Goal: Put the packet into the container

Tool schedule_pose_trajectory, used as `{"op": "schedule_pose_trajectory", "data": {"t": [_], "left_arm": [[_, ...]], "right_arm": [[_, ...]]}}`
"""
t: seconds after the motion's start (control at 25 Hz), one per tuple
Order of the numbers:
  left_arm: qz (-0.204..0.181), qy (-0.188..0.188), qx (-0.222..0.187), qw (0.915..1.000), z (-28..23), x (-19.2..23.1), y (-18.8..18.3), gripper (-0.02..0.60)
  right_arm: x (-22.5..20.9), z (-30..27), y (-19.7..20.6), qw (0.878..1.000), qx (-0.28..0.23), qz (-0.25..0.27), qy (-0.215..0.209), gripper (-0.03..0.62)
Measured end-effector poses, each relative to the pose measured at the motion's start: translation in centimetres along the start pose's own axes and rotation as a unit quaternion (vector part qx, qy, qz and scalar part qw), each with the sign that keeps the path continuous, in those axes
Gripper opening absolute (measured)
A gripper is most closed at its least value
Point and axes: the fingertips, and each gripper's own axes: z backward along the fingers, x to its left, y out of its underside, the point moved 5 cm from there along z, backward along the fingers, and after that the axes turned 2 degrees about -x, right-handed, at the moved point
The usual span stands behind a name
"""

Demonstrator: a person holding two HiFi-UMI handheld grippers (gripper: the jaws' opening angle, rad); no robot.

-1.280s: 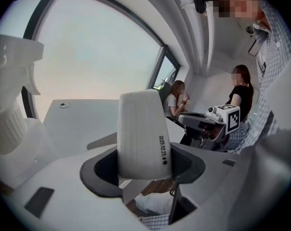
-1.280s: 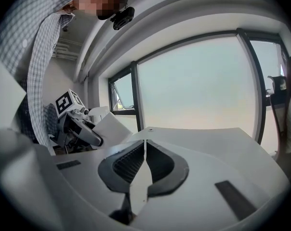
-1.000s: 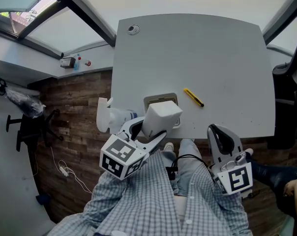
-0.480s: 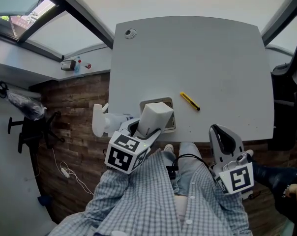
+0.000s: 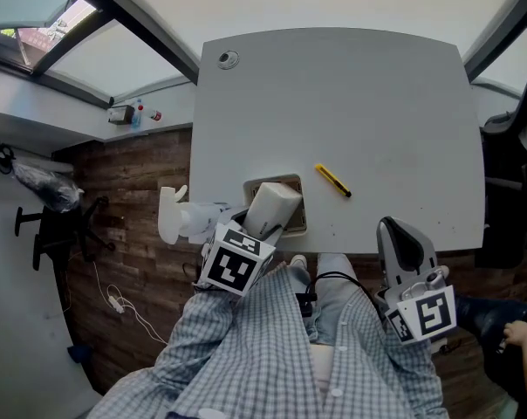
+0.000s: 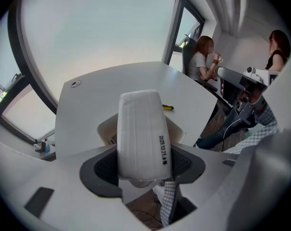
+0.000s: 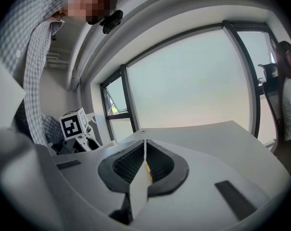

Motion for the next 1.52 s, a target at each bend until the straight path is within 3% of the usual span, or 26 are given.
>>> {"op": "schedule_pose_trajectory", "data": {"t": [0.28,0.52,1.24,1.52], "left_arm": [[-0.023,-0.035,0.026,0.9988,-0.8,-0.2,0.2,0.273],[-0.042,-0.031,0.027,0.9983,-1.6,-0.3,-0.1,0.273],[-0.03,-0.032,-0.051,0.9977,0.7,-0.2,-0.2,0.311],[0.009,-0.038,-0.098,0.9944,2.7,-0.1,-0.3,0.311]], "right_arm": [[-0.8,0.3,-0.3,1.0,-0.01,-0.02,0.009,0.026],[-1.4,0.7,-0.3,0.998,-0.016,-0.053,0.024,0.026],[0.6,0.2,-0.3,1.0,0.0,-0.029,-0.002,0.025],[1.6,-0.2,-0.6,1.0,-0.008,-0.022,-0.014,0.025]]}}
